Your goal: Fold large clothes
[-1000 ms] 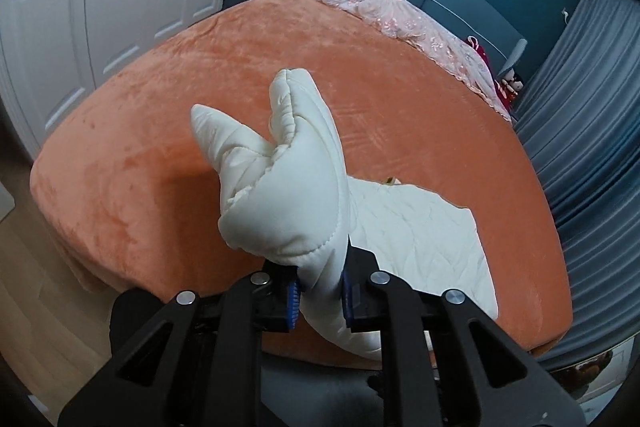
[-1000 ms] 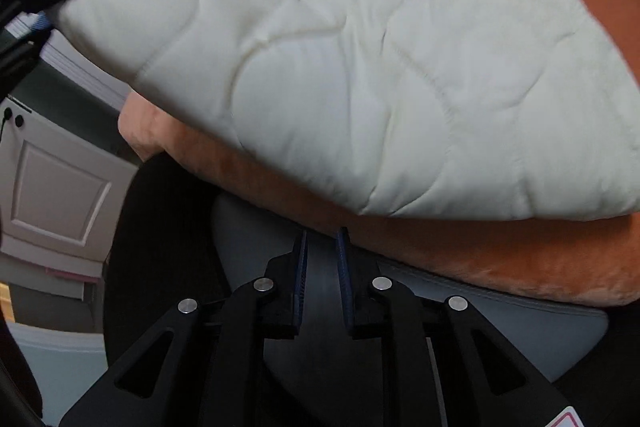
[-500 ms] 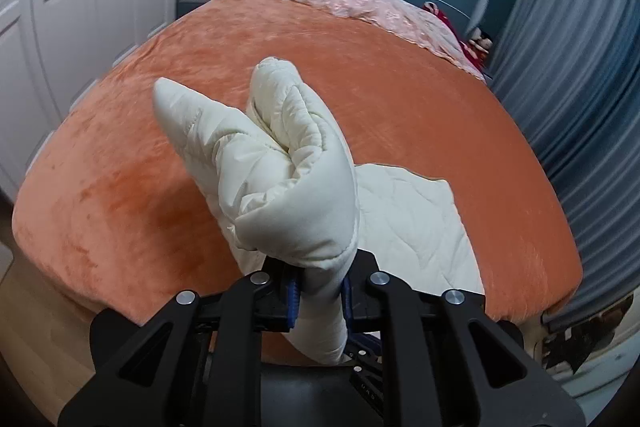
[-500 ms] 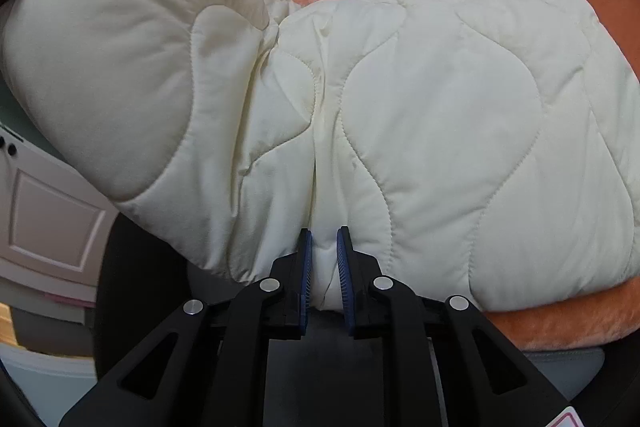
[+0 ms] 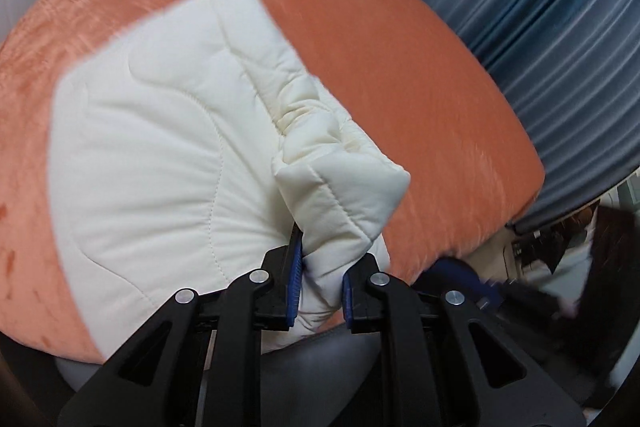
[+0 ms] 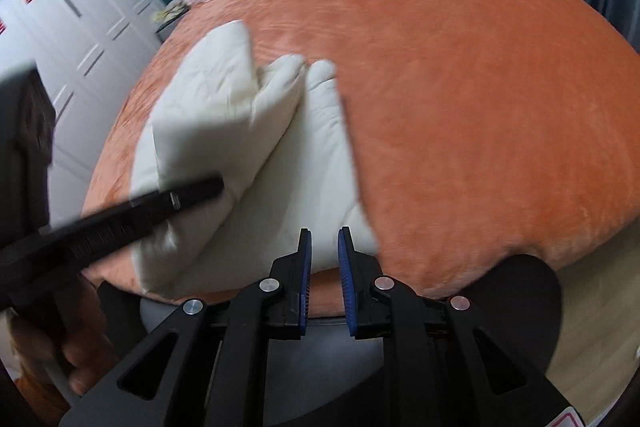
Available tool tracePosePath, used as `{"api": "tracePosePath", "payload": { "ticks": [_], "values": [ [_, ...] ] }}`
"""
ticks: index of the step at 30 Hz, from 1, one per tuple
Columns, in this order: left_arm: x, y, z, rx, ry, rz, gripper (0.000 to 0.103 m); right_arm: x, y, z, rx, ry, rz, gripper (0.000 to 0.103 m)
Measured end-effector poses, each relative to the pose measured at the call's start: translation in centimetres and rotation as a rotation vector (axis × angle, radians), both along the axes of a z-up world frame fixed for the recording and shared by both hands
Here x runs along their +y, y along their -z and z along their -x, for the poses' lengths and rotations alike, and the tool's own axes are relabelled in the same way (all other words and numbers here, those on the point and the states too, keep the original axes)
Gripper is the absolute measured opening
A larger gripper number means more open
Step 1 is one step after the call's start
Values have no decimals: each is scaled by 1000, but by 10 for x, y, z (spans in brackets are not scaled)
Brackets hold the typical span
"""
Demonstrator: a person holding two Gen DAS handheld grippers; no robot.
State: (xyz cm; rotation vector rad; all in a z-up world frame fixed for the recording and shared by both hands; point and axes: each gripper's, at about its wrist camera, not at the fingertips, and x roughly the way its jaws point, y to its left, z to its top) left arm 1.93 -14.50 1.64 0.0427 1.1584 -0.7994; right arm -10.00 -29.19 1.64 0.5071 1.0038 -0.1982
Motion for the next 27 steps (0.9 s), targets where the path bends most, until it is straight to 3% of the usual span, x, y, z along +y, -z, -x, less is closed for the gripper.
{"api": "tracePosePath", "payload": {
  "ticks": [4, 5, 6, 8, 10, 12, 16, 22, 27],
  "values": [
    [2, 8, 11, 3, 1, -6, 20, -4, -9, -15, -41, 11, 1, 17],
    [6, 1, 13, -18, -5, -2, 27, -6, -14, -22, -56, 8, 0, 19],
    [12, -6, 14, -38, -2, 3, 33, -7, -18, -29, -72, 4, -7, 28],
    [22, -22, 17, -50, 7, 34, 63, -15, -25, -48, -107, -5, -26, 42],
    [41, -40, 16, -41, -31, 84, 73, -13, -38, -70, -136, -21, -36, 48],
    [58, -55, 14, -32, -66, 130, 74, -10, -47, -95, -148, -45, -73, 54],
    [94, -72, -4, -50, -216, 138, 74, -10, -54, -146, -126, -55, -140, 64],
    [141, -73, -69, -101, -459, 23, 73, 2, -52, -204, -43, -67, -246, 64],
    [148, -69, -113, -161, -532, -80, 73, 27, -39, -227, 54, -75, -155, 64]
  ]
}}
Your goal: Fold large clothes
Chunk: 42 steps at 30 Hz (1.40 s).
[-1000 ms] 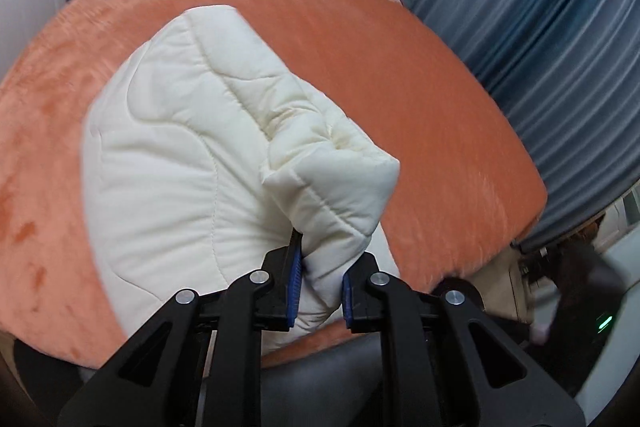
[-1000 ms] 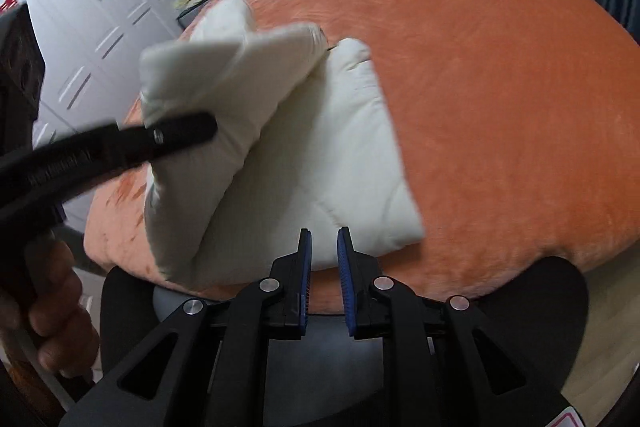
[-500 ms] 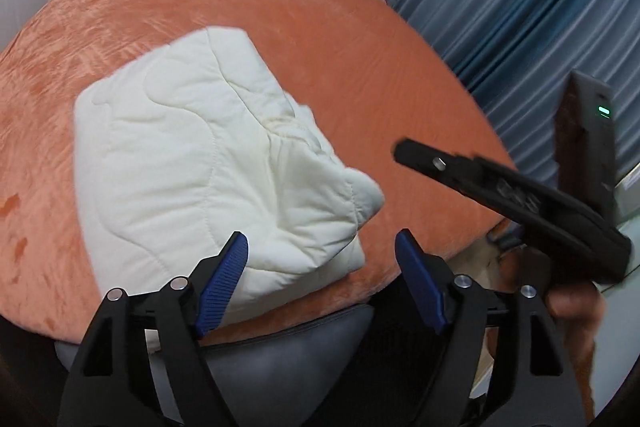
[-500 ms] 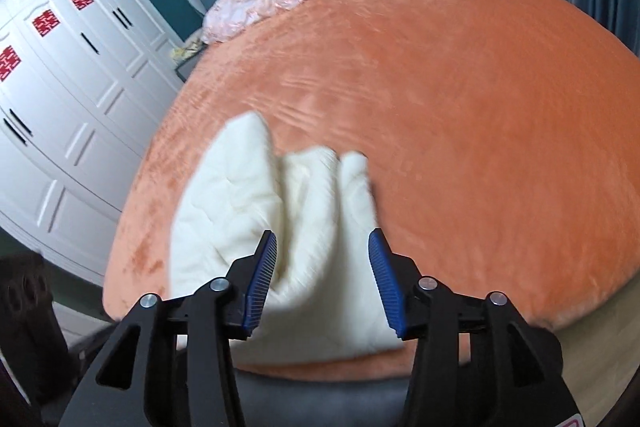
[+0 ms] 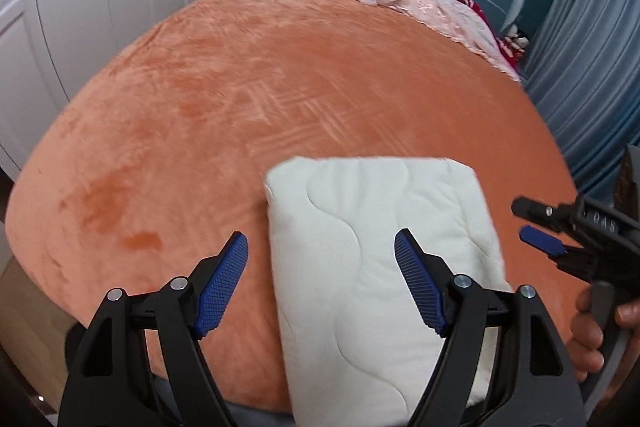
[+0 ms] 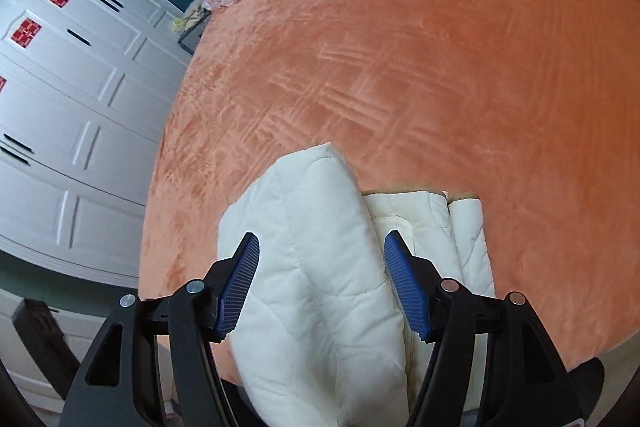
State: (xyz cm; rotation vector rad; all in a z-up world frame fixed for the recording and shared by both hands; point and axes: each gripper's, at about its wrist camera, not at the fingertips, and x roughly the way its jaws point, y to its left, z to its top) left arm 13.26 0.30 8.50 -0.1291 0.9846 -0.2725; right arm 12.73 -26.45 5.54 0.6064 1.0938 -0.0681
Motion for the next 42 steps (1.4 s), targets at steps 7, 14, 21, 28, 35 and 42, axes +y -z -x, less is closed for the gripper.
{"api": "tracePosePath", "payload": {
  "ticks": [7, 14, 21, 28, 35, 42],
  "values": [
    [-27, 26, -34, 47, 11, -75, 73, 10, 44, -13, 98, -25, 63, 41],
    [-61, 34, -36, 50, 54, -100, 72, -13, 35, 23, -17, 29, 148, 6],
    [-101, 47, -32, 52, 120, -136, 72, -56, 60, 66, -21, 141, 163, 6],
    [-134, 82, -32, 82, 133, -183, 72, -68, 100, 65, 2, 144, 112, 8],
    [-141, 115, -36, 83, 133, -230, 77, -67, 129, 66, -34, 156, 81, 13],
    [-143, 139, -40, 74, 109, -230, 84, -69, 144, 67, -73, 157, 61, 14]
  ]
}}
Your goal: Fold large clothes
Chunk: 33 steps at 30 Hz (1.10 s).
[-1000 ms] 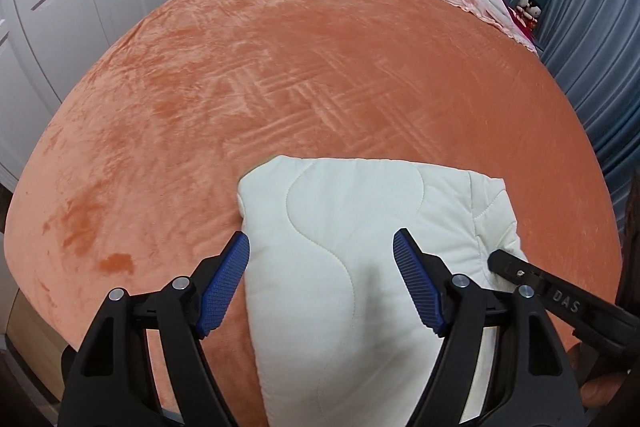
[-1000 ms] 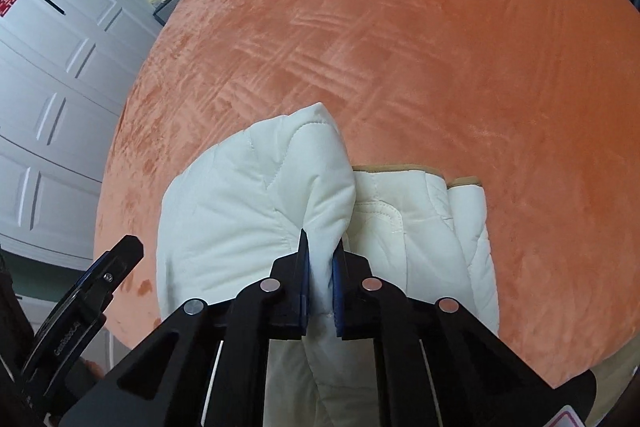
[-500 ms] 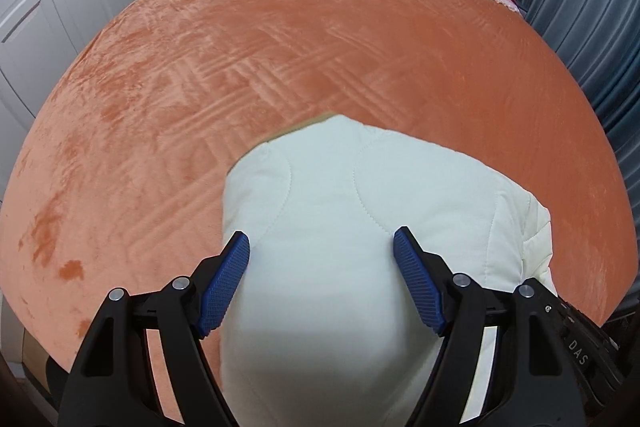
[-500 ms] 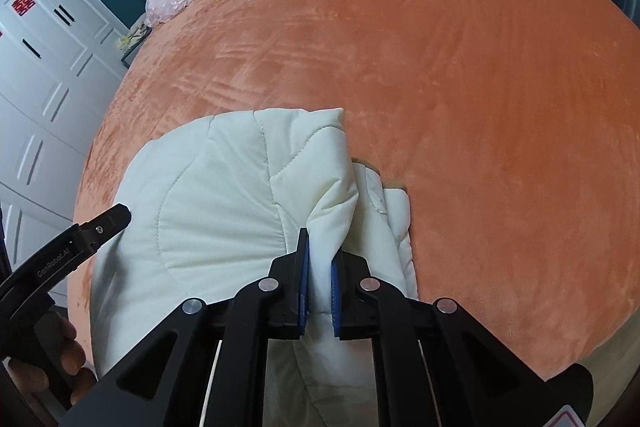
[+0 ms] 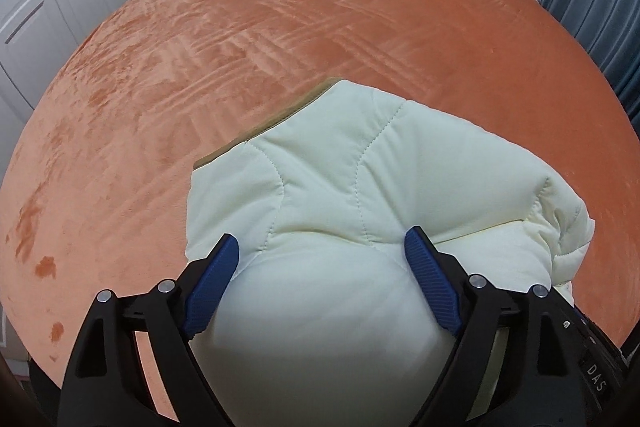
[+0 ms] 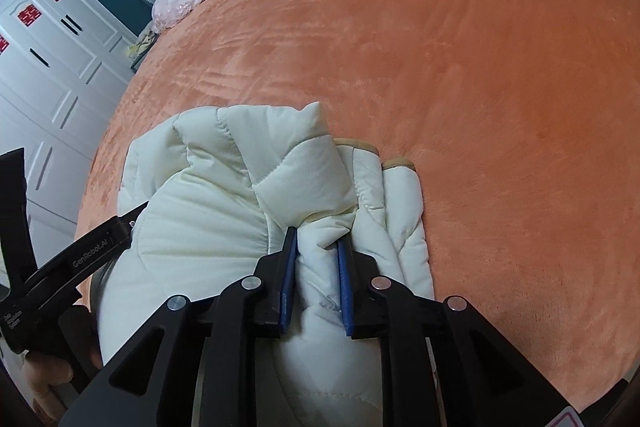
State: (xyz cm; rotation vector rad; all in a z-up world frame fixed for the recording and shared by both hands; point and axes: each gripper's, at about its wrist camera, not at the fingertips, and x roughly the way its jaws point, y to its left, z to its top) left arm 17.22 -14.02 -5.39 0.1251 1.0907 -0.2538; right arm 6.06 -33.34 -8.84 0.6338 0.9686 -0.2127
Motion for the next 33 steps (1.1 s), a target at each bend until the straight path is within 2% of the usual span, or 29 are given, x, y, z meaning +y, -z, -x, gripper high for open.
{"api": "tracePosePath", "payload": {
  "ticks": [12, 16, 18, 20, 24, 27, 31, 33],
  "values": [
    [-2, 15, 3, -68, -16, -8, 87, -1, 10, 7, -103, 27, -2, 14],
    [3, 11, 2, -63, -19, 21, 87, -12, 4, 15, -131, 54, -96, 15],
    [11, 2, 3, -42, -18, 46, 87, -15, -13, 26, -110, 92, -103, 23],
    [21, -12, 9, -23, -17, 58, 87, -11, -32, 42, -98, 94, -60, 30],
    [44, -39, 38, 15, 17, 110, 87, 7, -53, 75, -39, -14, 7, 33],
    [55, -47, 62, 40, 44, 93, 87, 15, -52, 94, 9, -54, 5, 39],
    [69, -46, 90, 82, 62, 92, 87, 22, -38, 109, 47, -66, -120, 40],
    [72, -43, 102, 92, 72, 70, 87, 30, -31, 113, 75, -63, -98, 32]
  ]
}}
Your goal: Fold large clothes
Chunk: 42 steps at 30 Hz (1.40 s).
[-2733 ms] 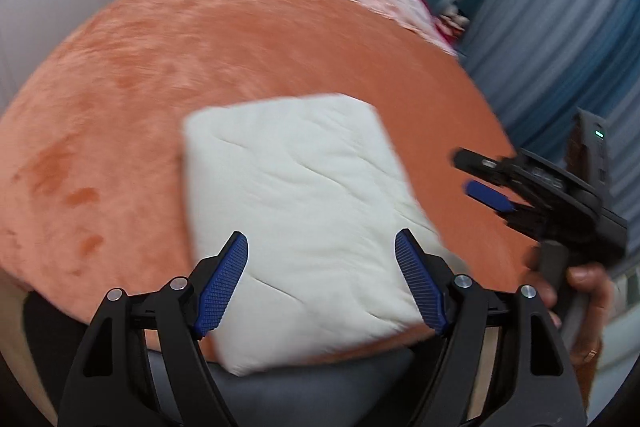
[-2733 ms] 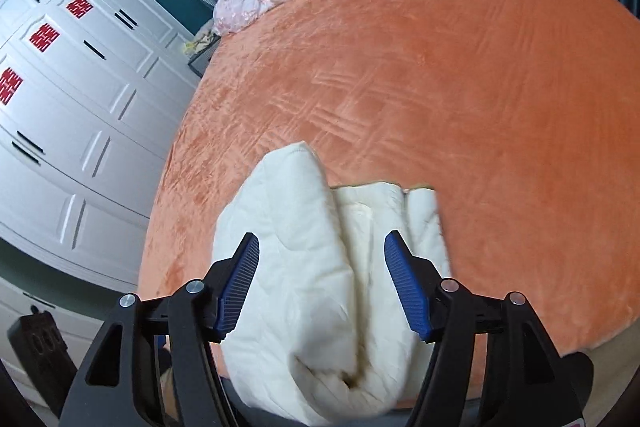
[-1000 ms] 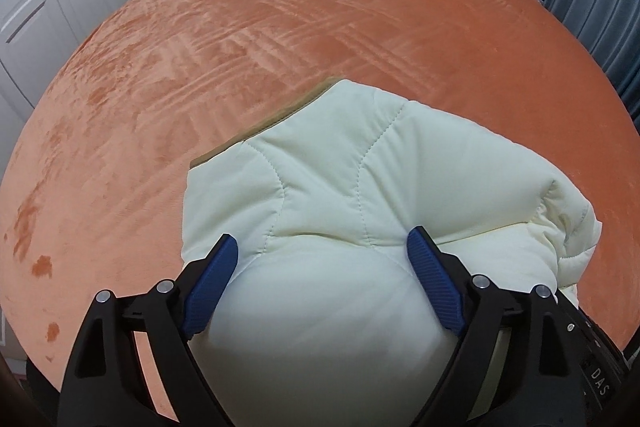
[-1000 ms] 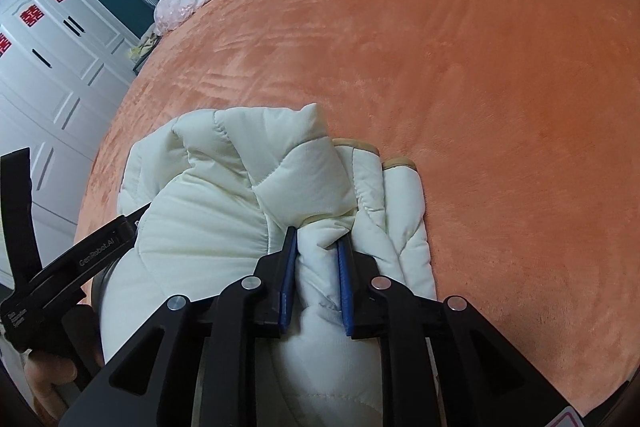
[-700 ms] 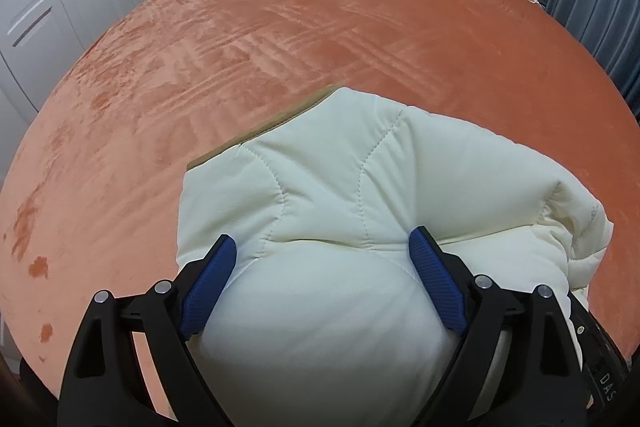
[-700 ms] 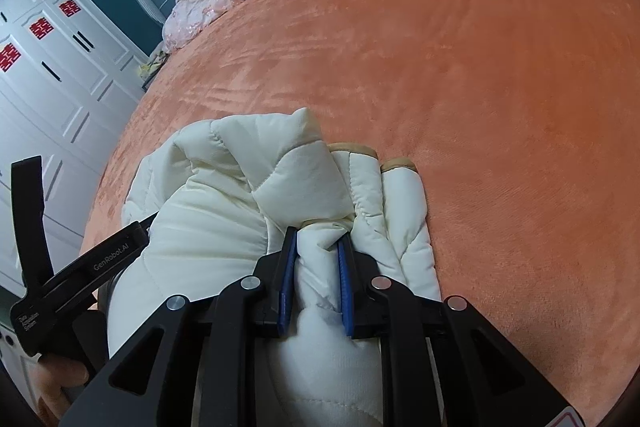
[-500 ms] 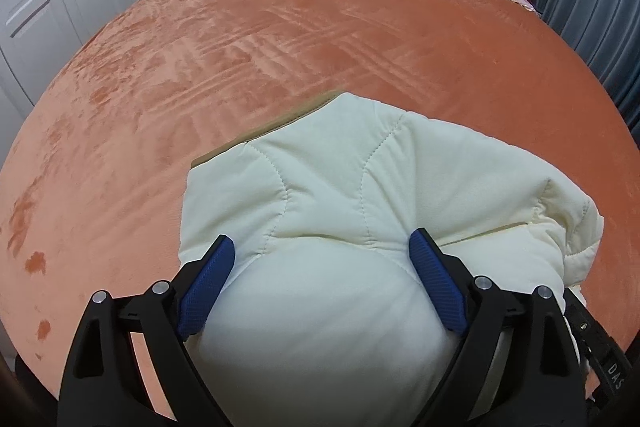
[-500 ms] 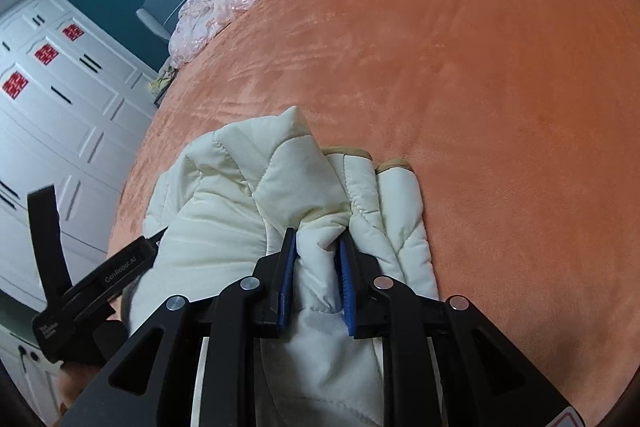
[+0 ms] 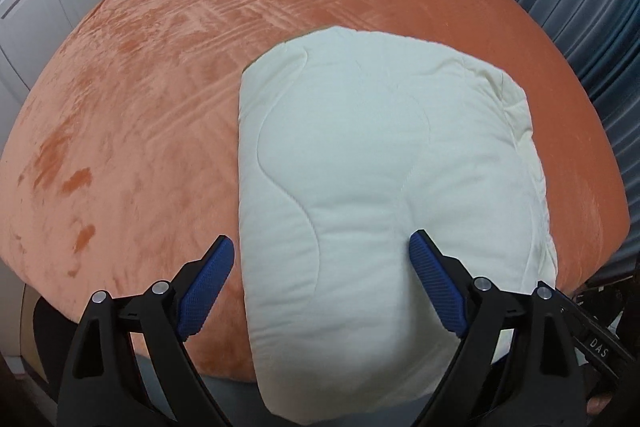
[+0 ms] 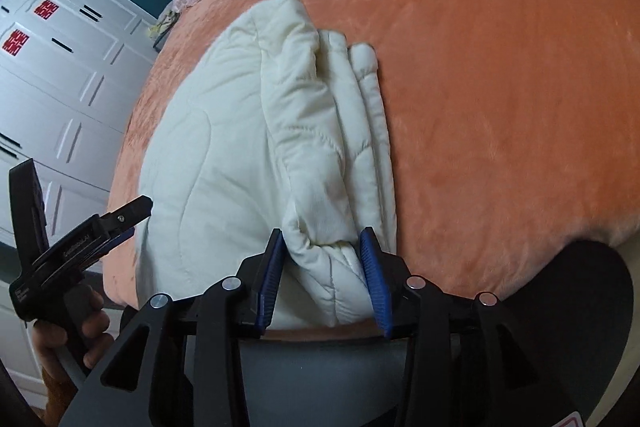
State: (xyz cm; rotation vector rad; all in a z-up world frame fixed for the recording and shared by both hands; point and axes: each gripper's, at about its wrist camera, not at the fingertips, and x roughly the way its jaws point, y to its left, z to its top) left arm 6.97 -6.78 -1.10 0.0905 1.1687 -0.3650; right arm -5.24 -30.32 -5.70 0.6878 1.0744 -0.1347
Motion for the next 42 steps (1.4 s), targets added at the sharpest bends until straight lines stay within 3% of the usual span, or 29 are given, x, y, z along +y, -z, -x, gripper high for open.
{"api": "tracePosePath", "payload": {
  "ticks": [3, 8, 17, 29, 33, 39, 42],
  "values": [
    [1, 4, 11, -3, 12, -27, 88, 15, -4, 2, 19, -33, 80, 15],
    [-2, 6, 16, -3, 25, -66, 88, 35, -9, 10, 75, -63, 174, 10],
    [-11, 17, 24, -6, 30, -100, 91, 44, 17, -4, 153, -52, 185, 9],
    [-17, 33, 21, -32, 31, -137, 98, 53, 28, -28, 167, -81, 187, 9],
    [-14, 36, 19, -14, 18, -115, 98, 39, 21, -16, 144, -69, 152, 11],
    [-9, 28, 13, -3, 21, -95, 98, 17, -28, -10, 73, -9, 92, 22],
    [-6, 25, 7, 12, 6, -72, 98, 3, -38, -24, 52, 19, 56, 27]
  ]
}}
